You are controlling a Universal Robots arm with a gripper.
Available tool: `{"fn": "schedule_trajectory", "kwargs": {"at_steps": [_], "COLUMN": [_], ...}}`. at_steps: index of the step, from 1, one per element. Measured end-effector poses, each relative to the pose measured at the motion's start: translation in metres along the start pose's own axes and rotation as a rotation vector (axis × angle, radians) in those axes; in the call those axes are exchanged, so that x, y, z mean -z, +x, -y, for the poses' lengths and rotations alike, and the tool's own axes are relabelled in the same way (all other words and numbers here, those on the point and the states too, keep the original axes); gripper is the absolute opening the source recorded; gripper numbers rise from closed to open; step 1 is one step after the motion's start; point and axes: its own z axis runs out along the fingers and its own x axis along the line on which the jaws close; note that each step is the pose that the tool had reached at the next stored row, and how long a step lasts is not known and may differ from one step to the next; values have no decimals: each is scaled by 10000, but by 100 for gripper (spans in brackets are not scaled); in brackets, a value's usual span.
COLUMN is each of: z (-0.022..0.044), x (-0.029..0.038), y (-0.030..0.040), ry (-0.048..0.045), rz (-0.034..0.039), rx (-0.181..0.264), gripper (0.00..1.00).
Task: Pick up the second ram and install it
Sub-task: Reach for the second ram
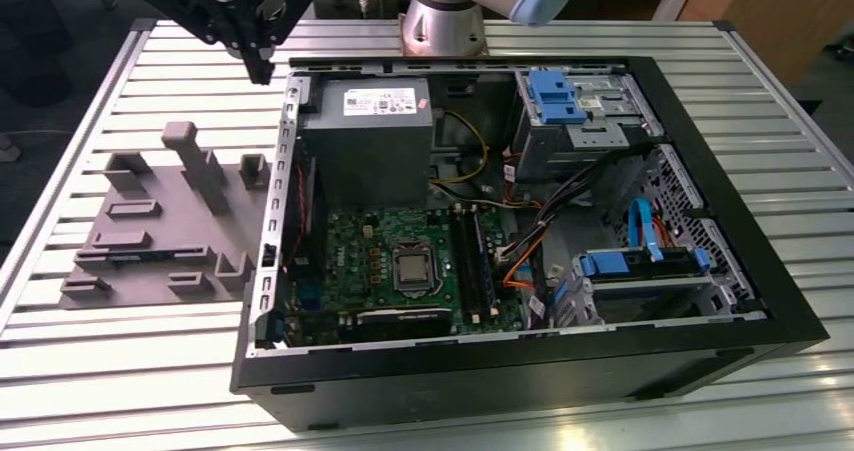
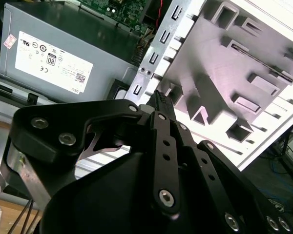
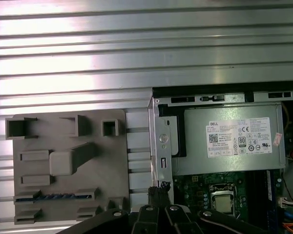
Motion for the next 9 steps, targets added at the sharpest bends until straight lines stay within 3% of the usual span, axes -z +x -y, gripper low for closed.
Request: {"fn": "schedule_trajectory", "kwargs": {"at_steps": [9], "z": [7], "x": [3], "y": [98], "ry": [0], "rz": [0], "rx": [0], "gripper": [11]}}
